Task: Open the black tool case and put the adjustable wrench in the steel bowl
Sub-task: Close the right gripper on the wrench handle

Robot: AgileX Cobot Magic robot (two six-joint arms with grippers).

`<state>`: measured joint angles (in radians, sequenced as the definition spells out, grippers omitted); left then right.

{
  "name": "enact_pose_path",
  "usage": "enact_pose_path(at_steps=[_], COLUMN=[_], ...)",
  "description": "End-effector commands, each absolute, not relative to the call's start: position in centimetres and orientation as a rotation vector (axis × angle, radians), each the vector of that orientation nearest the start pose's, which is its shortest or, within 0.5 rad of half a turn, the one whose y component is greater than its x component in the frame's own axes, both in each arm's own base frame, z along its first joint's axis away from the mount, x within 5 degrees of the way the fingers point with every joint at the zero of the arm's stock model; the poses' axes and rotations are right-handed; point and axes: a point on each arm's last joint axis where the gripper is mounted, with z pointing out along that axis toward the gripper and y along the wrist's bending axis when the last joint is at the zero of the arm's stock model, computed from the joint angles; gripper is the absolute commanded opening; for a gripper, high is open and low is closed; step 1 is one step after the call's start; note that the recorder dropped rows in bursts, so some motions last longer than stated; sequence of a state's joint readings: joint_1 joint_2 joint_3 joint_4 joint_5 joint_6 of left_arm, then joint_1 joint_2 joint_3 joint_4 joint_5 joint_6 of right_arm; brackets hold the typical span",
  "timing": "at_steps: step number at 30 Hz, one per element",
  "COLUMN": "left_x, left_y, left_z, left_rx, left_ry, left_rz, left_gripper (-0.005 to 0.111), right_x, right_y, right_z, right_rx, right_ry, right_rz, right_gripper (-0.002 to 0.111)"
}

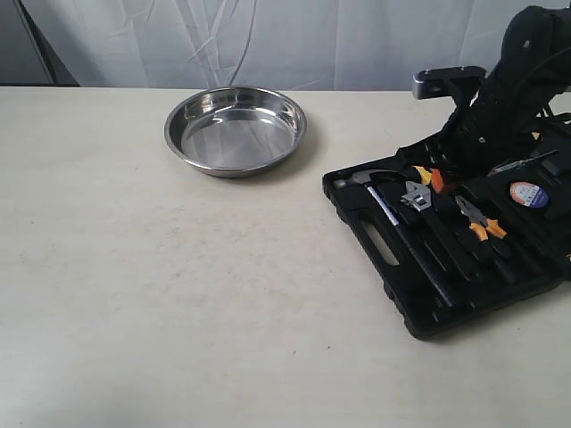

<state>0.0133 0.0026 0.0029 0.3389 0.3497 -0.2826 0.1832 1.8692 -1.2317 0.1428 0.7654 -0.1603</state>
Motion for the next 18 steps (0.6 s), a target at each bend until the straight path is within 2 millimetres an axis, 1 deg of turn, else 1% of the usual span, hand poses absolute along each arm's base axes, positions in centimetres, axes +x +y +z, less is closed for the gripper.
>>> enact_pose_path(at_steps=[1, 10, 12, 13, 15, 16, 17, 18], left_x=[5.3, 5.3, 5.3, 5.3, 5.3, 5.3, 5.3, 5.3], left_y=[1.1, 1.1, 1.1, 1.1, 1.1, 1.1, 1.1, 1.1], left_z=[18.4, 18.4, 18.4, 18.4, 18.4, 18.4, 18.4, 18.4], left_rx=[-0.06, -0.06, -0.06, -0.06, -0.06, -0.06, -0.06, -0.06], left_ry=[1.804, 1.804, 1.804, 1.804, 1.804, 1.804, 1.804, 1.804], left_rz=[0.142, 0.142, 0.142, 0.142, 0.142, 0.142, 0.142, 0.142], left_gripper=[0.0, 0.0, 0.0, 0.0, 0.0, 0.0, 0.0, 0.0], right_x=[36.0, 36.2, 36.3, 36.3, 36.3, 36.3, 36.3, 36.3], right_y=[7.5, 7.6, 7.7, 7.7, 7.7, 7.7, 7.7, 7.7], right_z=[18.5, 16.2, 15.7, 15.7, 15.5, 15.4, 15.3, 15.2], right_rx=[-0.367, -0.358, -0.367, -0.367, -0.366, -0.366, -0.366, -0.368], right_ry=[2.858, 2.927, 2.938, 2.94, 2.939, 2.943, 2.944, 2.948], right_rz=[0.166, 0.18, 0.189, 0.188, 0.188, 0.188, 0.187, 0.185], right_gripper=[-0.001, -0.001, 0.002, 0.005, 0.02, 0.027, 0.04, 0.047])
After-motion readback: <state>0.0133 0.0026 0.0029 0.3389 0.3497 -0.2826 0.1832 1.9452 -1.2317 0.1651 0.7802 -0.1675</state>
